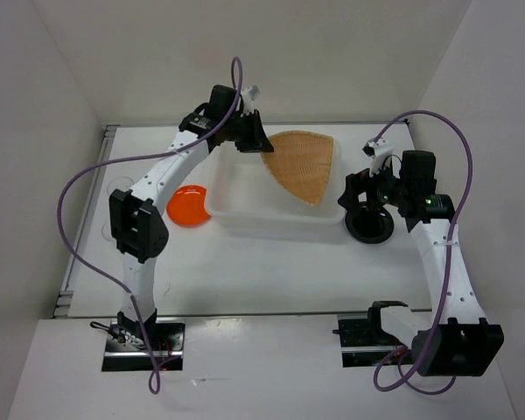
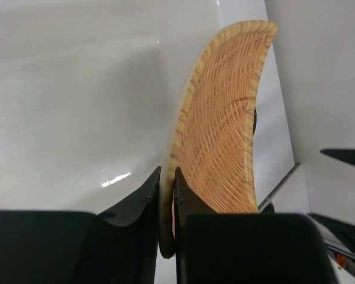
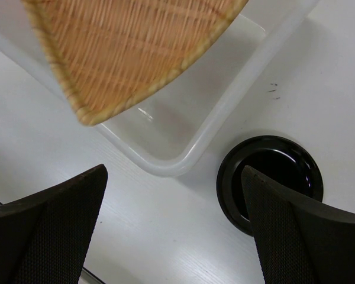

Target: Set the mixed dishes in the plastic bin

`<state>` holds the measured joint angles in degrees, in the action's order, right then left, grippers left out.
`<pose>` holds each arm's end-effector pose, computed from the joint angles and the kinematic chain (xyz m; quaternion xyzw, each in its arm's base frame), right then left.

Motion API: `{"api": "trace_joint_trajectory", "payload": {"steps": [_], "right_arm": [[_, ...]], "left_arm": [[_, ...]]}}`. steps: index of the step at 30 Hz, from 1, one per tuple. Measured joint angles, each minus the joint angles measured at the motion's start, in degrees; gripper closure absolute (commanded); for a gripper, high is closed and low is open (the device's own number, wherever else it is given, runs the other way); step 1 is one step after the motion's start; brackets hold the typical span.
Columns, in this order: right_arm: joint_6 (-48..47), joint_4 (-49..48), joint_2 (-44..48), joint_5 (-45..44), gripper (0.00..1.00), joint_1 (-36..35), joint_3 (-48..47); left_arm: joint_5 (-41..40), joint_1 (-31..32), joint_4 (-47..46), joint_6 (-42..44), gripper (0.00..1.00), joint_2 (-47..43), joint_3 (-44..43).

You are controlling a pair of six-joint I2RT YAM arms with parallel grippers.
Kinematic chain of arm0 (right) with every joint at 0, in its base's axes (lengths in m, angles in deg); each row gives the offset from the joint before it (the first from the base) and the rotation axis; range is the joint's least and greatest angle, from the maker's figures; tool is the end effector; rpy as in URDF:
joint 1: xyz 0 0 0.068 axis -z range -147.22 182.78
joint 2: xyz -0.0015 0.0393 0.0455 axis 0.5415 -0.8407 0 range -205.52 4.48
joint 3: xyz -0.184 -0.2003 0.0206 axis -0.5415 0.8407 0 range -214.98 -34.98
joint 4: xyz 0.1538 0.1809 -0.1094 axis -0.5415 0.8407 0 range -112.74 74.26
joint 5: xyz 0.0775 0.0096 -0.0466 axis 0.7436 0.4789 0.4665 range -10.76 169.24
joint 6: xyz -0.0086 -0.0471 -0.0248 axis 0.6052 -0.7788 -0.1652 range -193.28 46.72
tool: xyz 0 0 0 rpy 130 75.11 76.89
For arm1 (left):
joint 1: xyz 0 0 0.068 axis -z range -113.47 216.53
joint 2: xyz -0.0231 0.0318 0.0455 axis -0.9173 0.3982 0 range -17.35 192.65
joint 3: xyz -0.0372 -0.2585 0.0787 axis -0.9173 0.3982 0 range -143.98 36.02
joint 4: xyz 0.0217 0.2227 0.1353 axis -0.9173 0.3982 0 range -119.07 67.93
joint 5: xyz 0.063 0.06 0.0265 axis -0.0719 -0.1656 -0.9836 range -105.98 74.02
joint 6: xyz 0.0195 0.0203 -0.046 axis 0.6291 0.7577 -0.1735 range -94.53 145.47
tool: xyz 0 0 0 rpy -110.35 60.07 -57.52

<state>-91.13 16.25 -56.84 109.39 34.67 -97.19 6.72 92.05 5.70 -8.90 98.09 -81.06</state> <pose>0.2203 0.0107 0.3442 -0.2333 0.8440 0.1580 0.4564 0.4147 -0.2133 0.3605 0.0269 0.8668 -0.3830 0.3182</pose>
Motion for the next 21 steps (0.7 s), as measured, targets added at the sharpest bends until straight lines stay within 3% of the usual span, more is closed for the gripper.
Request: {"api": "trace_joint_trajectory", "payload": {"steps": [6,16,18,20,21], "right_arm": [[0.00,-0.02,0.00,0.02,0.02,0.00,0.00],[0.00,-0.09,0.00,0.02,0.02,0.00,0.00],[0.00,-0.15,0.00,0.00,0.02,0.00,0.00],[0.00,-0.28,0.00,0.02,0.02,0.00,0.00],[0.00,-0.35,0.00,0.02,0.02,0.00,0.00]], "left_arm": [[1.68,-1.01,0.28,0.33,1.00,12.37,-10.10],[2.56,-1.31,-1.75,0.96,1.00,18.58,-1.29],[2.54,-1.46,-2.84,1.03,0.90,18.58,-1.29],[2.58,-1.62,-3.54,1.07,0.62,18.58,-1.29],[2.84,-1.75,-3.91,0.79,0.57,18.62,-1.29]]}}
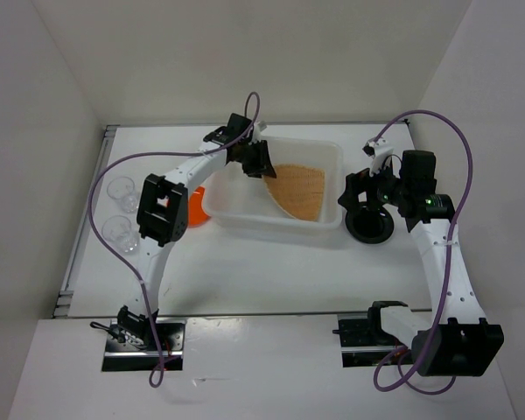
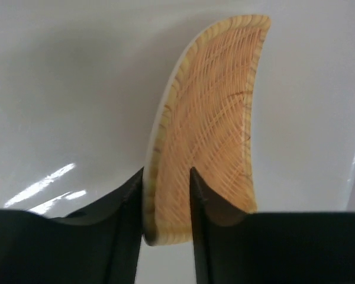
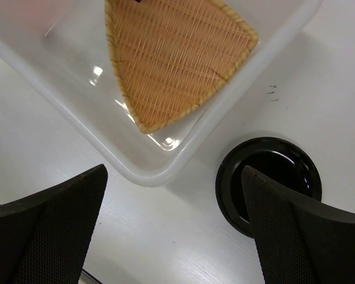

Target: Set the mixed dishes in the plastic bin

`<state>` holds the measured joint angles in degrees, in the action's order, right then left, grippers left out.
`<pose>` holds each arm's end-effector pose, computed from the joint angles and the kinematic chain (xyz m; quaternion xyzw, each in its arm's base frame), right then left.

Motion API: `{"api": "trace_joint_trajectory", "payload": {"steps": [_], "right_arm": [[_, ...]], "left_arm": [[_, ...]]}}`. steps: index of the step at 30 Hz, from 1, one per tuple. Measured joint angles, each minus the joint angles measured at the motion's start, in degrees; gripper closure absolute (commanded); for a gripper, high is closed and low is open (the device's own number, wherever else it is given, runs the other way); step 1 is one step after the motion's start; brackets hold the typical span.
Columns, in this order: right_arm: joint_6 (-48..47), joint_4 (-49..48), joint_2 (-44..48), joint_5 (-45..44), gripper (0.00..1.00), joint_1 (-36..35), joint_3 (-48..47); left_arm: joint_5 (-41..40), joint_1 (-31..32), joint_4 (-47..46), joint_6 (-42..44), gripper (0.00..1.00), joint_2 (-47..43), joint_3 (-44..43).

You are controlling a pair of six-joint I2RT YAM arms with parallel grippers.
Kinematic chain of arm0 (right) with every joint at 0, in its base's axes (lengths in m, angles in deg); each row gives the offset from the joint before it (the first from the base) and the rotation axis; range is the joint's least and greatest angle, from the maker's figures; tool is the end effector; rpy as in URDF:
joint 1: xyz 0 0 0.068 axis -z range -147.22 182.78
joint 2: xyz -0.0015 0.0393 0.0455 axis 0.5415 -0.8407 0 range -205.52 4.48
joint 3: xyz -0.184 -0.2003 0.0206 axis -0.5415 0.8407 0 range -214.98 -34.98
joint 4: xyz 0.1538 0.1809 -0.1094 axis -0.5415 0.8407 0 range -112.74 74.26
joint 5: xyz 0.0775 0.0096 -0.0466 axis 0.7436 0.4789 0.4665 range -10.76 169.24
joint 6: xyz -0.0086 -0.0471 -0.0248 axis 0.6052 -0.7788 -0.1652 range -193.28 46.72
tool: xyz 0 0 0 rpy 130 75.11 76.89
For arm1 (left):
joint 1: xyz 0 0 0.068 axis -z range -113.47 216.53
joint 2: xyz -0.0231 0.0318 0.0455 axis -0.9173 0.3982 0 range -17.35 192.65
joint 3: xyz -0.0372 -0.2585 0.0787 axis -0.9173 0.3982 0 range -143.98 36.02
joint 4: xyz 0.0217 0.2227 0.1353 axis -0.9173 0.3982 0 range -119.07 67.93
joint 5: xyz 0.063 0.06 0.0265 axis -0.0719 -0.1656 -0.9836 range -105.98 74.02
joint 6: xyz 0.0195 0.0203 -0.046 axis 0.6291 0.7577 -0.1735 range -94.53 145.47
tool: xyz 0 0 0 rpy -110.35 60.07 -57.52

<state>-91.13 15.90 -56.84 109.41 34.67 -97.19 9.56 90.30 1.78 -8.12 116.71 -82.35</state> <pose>0.2207 0.0107 0.3447 -0.2339 0.8425 0.1574 0.4590 0.4777 -0.2272 0.2177 0.0040 0.9096 -0.3534 0.2183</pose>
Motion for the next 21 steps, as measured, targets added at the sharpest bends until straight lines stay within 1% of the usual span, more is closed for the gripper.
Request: {"api": "trace_joint_trajectory", "payload": {"steps": [2,3,5,6,9,10,11,15,19,20,21], "right_arm": [[0.00,-0.07,0.00,0.00,0.02,0.00,0.00],[0.00,-0.07,0.00,0.00,0.02,0.00,0.00],[0.00,-0.07,-0.07,0.00,0.02,0.00,0.00],[0.00,-0.09,-0.11,0.02,0.02,0.00,0.00],[0.00,-0.07,-0.35,0.04,0.02,0.00,0.00],[0.00,-0.09,-0.44,0.04,0.02,0.00,0.00],[0.00,-0.09,-0.57,0.02,0.02,0.00,0.00],[0.22,-0.09,-0.96,-0.13,0.02,0.00,0.00],[1.33,-1.57,-0.94,-2.60,0.02,0.00,0.68],[1.79,-2.29,-0.94,-3.72,0.02,0.00,1.20],[2.49,-3.06,-0.96,-5.27,0.02,0.00,1.88]], "left_arm": [[0.31,-0.09,-0.81,0.13,0.44,0.00,0.00],[0.31,-0.11,-1.25,0.11,0.30,0.00,0.00],[0.46,-0.22,-1.68,0.42,0.16,0.00,0.00],[0.39,-0.26,-1.75,0.31,0.10,0.00,0.00],[-0.22,-0.33,-1.53,0.61,0.06,0.00,0.00],[-0.57,-0.33,-1.40,0.63,0.06,0.00,0.00],[-1.14,-0.33,-1.27,0.63,0.00,-0.07,0.00],[-5.46,-0.31,0.68,1.16,0.00,-2.27,0.70],[-9.88,-0.13,3.39,2.60,0.00,-9.46,2.43],[-10.84,-0.07,3.13,2.99,0.00,-12.72,4.20],[-11.76,0.04,1.62,3.15,0.00,-16.68,7.74]]}}
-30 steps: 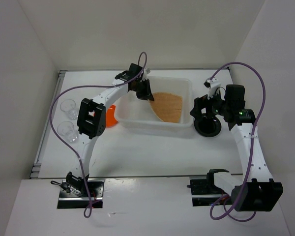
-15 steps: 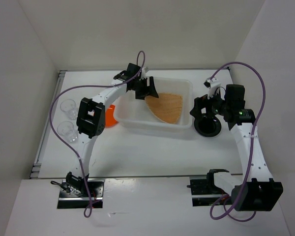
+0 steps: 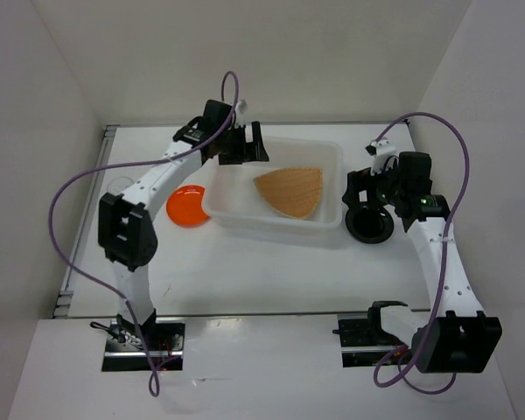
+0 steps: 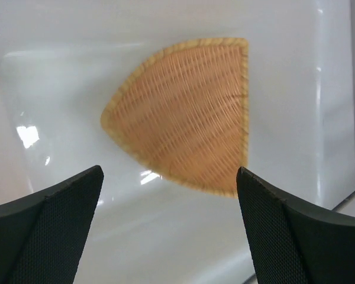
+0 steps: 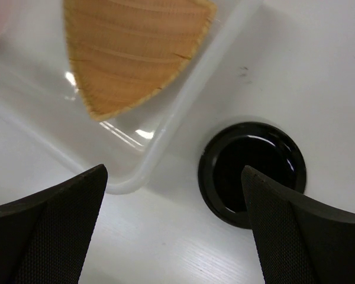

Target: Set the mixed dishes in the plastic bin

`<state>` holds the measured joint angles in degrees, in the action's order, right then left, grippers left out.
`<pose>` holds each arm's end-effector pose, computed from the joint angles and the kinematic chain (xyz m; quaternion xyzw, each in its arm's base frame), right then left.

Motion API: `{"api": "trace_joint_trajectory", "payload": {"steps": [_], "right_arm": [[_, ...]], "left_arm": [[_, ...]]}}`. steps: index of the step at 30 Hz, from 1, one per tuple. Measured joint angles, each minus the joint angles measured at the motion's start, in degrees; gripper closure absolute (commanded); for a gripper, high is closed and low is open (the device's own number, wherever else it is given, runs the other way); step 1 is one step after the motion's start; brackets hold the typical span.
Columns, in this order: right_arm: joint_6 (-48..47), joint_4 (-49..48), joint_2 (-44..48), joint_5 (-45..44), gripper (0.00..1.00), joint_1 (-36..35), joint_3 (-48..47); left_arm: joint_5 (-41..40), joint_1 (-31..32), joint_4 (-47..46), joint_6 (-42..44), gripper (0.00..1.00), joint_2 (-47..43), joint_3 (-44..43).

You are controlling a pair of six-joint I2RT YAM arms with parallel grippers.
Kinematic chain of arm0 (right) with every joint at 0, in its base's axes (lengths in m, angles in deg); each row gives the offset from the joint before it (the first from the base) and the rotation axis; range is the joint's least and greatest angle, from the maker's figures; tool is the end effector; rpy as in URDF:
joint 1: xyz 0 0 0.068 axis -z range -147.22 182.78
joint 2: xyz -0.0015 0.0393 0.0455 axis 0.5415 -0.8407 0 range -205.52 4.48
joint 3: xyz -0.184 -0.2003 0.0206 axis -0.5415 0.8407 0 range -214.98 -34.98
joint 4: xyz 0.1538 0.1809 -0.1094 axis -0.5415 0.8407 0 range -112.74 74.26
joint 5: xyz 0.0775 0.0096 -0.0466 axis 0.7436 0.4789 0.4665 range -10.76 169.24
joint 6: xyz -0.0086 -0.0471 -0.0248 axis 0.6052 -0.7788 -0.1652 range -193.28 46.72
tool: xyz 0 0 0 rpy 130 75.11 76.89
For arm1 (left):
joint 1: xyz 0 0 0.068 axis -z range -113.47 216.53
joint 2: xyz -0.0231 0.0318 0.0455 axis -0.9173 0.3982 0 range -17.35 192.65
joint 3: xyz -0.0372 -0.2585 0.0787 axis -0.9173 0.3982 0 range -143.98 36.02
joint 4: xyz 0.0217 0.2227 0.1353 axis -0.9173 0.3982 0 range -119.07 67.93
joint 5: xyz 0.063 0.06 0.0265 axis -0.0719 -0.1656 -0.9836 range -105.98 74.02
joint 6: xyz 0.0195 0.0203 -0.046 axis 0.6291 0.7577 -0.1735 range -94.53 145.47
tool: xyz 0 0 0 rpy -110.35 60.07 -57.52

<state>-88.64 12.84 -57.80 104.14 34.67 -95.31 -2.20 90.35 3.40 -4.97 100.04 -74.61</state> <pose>0.2288 0.0075 0.3340 -0.1974 0.8586 0.1265 0.4558 0.4320 -0.2000 0.3100 -0.0004 0.8984 -0.2905 0.3294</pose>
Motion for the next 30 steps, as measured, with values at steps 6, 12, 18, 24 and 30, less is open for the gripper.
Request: {"api": "trace_joint_trajectory", "payload": {"steps": [6,12,18,24,30], "right_arm": [[5.11,-3.06,-9.25,-12.35,0.02,3.65,1.18],[6.12,-2.51,-33.22,-16.98,0.18,9.18,-2.32],[6.62,-0.52,-36.00,-20.17,0.15,10.12,-2.43],[7.04,-0.61,-35.91,-21.53,0.15,12.63,-3.02],[7.02,-0.61,-35.93,-21.42,0.13,14.29,-3.02]], "left_arm": [[-11.04,5.25,-3.04,-1.31,0.00,-23.34,18.95],[-17.77,11.63,-1.77,-1.36,0.00,-34.67,27.82],[-21.75,10.38,1.68,-0.68,0.00,-41.88,32.83],[-22.60,10.19,4.55,2.21,0.00,-50.27,34.67],[-22.80,9.66,5.84,5.66,0.00,-53.53,37.31]]}}
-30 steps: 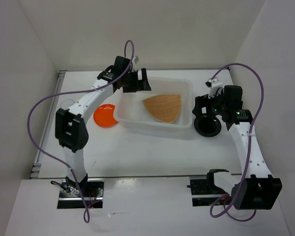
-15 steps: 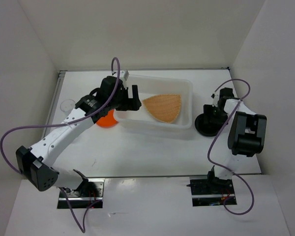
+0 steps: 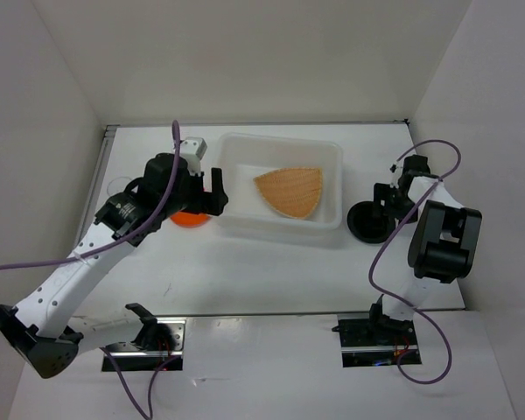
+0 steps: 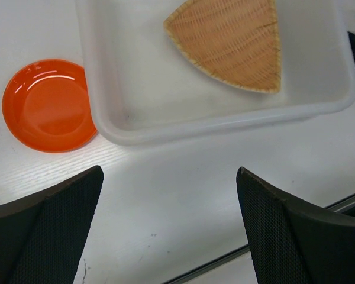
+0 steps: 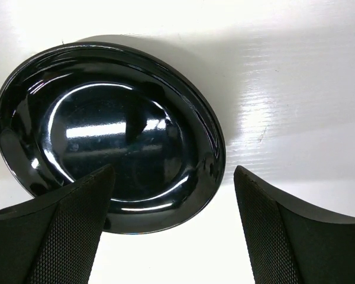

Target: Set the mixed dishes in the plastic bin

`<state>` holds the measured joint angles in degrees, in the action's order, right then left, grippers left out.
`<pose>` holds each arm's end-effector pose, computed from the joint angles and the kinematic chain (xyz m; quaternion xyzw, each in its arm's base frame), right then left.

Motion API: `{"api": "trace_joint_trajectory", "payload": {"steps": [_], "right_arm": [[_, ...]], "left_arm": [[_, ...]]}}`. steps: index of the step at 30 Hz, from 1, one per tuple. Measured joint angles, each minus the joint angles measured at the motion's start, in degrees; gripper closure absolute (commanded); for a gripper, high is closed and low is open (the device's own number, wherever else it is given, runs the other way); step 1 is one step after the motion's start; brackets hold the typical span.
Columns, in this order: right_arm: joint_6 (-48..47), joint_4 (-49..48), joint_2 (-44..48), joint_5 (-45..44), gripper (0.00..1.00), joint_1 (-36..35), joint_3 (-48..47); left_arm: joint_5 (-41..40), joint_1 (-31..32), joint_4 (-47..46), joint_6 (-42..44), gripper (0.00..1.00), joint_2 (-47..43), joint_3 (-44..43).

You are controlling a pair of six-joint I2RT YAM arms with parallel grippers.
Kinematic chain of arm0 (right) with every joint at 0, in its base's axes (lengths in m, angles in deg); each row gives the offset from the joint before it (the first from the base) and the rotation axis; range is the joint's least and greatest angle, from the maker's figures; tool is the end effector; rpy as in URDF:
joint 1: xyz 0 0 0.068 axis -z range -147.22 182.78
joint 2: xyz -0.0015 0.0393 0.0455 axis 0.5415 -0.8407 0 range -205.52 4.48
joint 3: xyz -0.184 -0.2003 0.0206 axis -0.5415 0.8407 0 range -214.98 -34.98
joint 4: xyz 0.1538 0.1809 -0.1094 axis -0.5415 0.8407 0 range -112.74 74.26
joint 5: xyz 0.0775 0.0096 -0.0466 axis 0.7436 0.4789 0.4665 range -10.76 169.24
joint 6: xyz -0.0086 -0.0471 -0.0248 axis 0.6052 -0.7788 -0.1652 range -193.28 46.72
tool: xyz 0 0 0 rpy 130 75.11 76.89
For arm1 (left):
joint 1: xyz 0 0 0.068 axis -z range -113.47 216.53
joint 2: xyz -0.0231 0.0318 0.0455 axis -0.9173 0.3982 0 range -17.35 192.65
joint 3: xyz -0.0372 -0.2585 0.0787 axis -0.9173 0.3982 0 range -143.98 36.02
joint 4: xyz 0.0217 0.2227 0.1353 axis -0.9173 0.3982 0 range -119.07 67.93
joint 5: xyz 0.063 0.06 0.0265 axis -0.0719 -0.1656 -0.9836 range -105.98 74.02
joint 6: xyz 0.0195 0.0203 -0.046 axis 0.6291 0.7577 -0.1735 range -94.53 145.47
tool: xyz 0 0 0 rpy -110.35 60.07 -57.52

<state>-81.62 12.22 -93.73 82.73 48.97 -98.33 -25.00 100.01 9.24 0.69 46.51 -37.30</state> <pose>0.3183 -0.0901 0.1811 0.0620 0.9821 -0.0079 0.1776 0.1959 -0.1229 0.3973 0.0252 0.8589 -0.1877 0.4759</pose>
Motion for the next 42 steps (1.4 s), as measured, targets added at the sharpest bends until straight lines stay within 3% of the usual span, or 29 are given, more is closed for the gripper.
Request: {"api": "trace_joint_trajectory", "payload": {"steps": [7,12,19,23,34,42], "right_arm": [[0.00,-0.15,-3.67,0.13,0.14,2.16,-0.72],[-0.09,0.55,-7.39,0.96,0.23,3.19,-4.07],[-0.83,0.92,-8.46,4.55,0.81,4.28,-5.33],[-0.59,1.95,-8.85,7.91,1.00,5.60,-6.60],[-1.14,2.78,-9.14,14.62,1.00,9.57,-6.62],[-4.33,5.84,-8.59,19.76,1.00,18.34,-5.95]], "left_arm": [[0.02,-0.02,0.48,3.15,0.00,-0.81,4.37],[0.09,-0.02,0.28,4.09,0.00,-2.60,7.13],[0.98,-0.02,-1.57,5.29,0.00,-4.24,8.76],[1.62,-0.28,-2.38,5.35,0.00,-4.35,9.68],[2.43,-0.46,-3.26,5.35,0.00,-5.77,11.21],[2.51,-0.46,-3.58,5.35,0.00,-6.10,11.52]]}}
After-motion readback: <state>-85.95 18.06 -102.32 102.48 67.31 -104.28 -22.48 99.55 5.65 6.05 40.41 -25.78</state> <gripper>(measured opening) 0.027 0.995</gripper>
